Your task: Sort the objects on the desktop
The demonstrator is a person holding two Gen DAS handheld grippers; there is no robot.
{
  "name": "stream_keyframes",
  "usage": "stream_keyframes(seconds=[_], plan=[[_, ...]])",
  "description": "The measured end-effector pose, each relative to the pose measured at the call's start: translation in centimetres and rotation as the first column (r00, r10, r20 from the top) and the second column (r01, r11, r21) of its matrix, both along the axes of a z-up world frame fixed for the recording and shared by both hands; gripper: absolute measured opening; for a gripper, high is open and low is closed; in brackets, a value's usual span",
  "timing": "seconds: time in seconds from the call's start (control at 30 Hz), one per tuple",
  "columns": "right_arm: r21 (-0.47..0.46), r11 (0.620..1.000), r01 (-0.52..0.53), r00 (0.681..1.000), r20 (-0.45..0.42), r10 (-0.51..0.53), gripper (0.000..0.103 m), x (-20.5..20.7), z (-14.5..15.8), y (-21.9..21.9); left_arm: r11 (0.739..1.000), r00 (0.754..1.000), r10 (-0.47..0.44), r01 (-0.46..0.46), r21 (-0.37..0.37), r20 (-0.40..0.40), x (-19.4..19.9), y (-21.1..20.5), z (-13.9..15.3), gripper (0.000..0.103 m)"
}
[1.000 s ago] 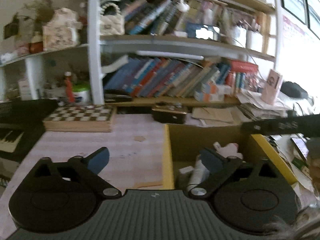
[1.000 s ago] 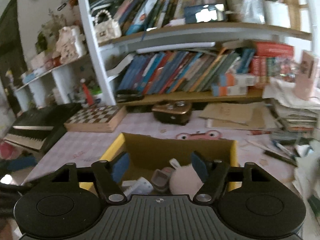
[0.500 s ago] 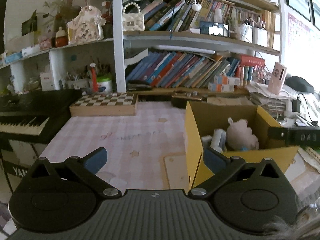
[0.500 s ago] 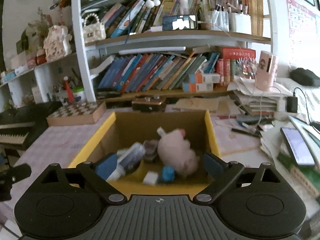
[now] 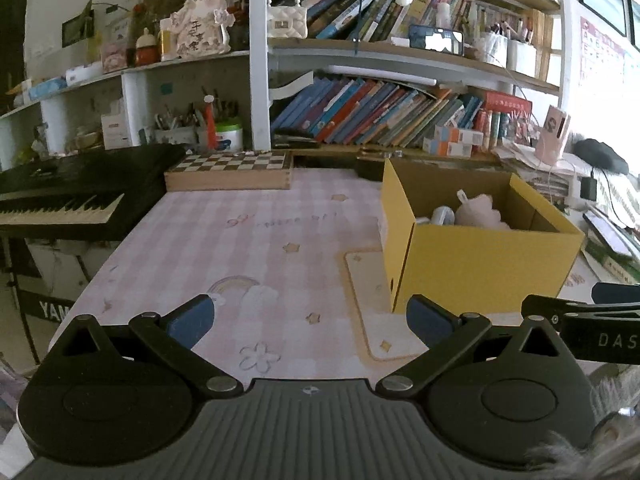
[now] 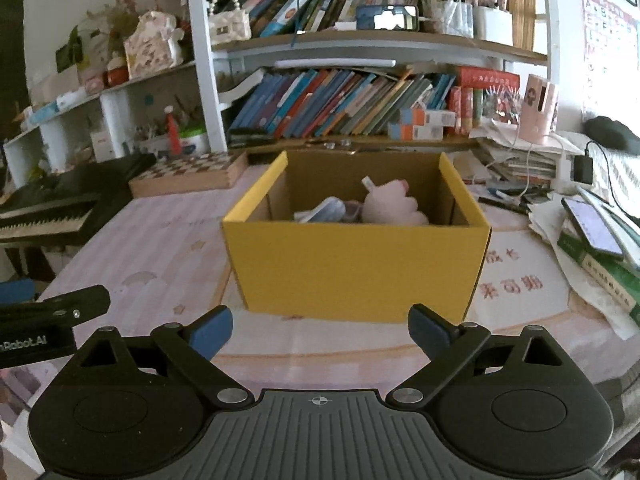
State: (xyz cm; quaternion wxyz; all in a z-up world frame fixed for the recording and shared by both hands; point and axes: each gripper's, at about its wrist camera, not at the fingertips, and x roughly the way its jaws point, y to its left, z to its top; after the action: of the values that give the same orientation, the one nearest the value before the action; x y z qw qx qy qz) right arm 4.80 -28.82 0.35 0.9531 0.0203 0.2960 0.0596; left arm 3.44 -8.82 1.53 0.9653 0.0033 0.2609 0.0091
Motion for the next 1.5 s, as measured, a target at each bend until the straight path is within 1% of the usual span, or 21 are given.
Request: stream_keyframes(seconds=[0.4,0.6,0.7,0.8,1.23,1.5], plan=[[-0.001,1.0,0.025,0.999,-0.029,-0.025,0.098,-2.7,-0.5,1.4,1.0,0.999,-0.029,0.029,0.0,-0.021,-2.6,1.4,-0.4,0.103],[-0.003,1.0,0.018,0.999,-0.043,-0.018,0.098,-3.3,-0.7,2.1,0.999,0.999,-0.036,0.036,-0.002,-0.041,-3.0,1.8,-0.7,0.103],[-0.002,1.0,0.007,0.998,-0.056,-0.007,0.098,-3.5,-0.9,2.4,0.999,0.998,-0.037,0.038,0.01,-0.054,-3.2,2.0,-0.9,0.103],[-0.005,1.0,-0.003,0.998,-0.062,0.003,0.101,-3.8,-0.9,2.7,0.999,0.998,-0.031,0.032,0.013,-0.063,-3.3,2.3,-1.1,0.103],[-0.018,1.0,-0.001,0.997,-0.083,0.0,0.102,-4.1,-1.2,3.5,1.0,0.997,-0.005,0.005,-0.003,-0.081,-3.4,3.2,-1.3,0.103],[-0.022,1.0,-0.003,0.996,-0.091,0.001,0.102,-4.1,-1.3,3.6,1.0,0.996,-0.012,0.011,-0.006,-0.087,-3.3,3.3,-1.4,0.103]])
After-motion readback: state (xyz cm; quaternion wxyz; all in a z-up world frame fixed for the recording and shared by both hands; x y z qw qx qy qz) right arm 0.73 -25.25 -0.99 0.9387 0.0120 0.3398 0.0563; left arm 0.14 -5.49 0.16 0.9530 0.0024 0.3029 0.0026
